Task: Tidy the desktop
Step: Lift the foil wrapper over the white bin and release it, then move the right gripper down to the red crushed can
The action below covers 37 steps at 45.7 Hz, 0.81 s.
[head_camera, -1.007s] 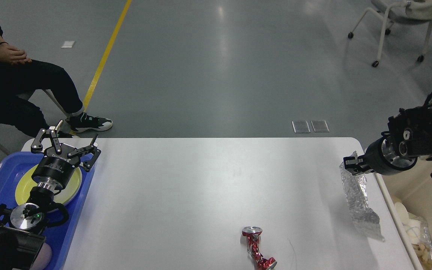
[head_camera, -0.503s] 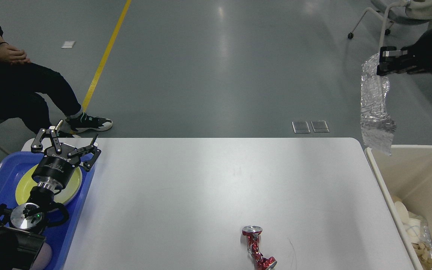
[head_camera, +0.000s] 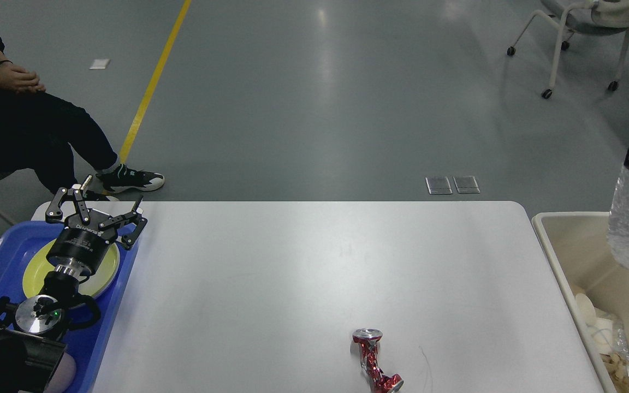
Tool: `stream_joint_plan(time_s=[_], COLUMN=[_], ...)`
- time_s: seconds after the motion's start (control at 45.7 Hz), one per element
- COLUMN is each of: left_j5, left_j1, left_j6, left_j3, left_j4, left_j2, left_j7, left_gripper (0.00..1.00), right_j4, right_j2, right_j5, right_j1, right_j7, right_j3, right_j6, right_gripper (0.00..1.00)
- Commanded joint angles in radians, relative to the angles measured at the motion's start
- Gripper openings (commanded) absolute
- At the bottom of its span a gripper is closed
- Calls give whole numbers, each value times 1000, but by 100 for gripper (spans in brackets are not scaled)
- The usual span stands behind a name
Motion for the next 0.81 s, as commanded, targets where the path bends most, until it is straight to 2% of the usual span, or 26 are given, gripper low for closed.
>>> stream_joint_plan(time_s=[0.0,0.109,0.131,0.175,0.241,0.263,0.547,0.635,0.788], left_j5=[0,0,-2,-2,0,-2,-2,0,0], left_j1=[0,0,0,0,0,-1,-1,-1,-1], left_j6=[0,0,0,0,0,0,0,0,0], left_j3=[0,0,0,0,0,0,0,0,0], left_j4=[0,0,0,0,0,0,0,0,0], left_j2=[0,0,0,0,0,0,0,0,0], left_j7=[0,0,0,0,0,0,0,0,0], left_gripper=[97,97,97,97,97,97,96,97,97], right_j4=[-145,-272,-295,-338,-407,-426,-429,-392,-230], right_j2=[11,31,39,54,79,85,137,163,175], right_j5=[16,94,108,131,154,160,177,179,179], right_j1=[-258,-459,-492,-541,-587,-598,-604,-500,-296], right_j7=[0,0,1,1,1,1,1,1,6], right_j3=[47,128,141,164,190,196,196,181,139], right_j6=[-107,-112,-113,-121,-135,-135,-122,-110,-93], right_gripper=[0,0,7,32,89,100,100,100,100])
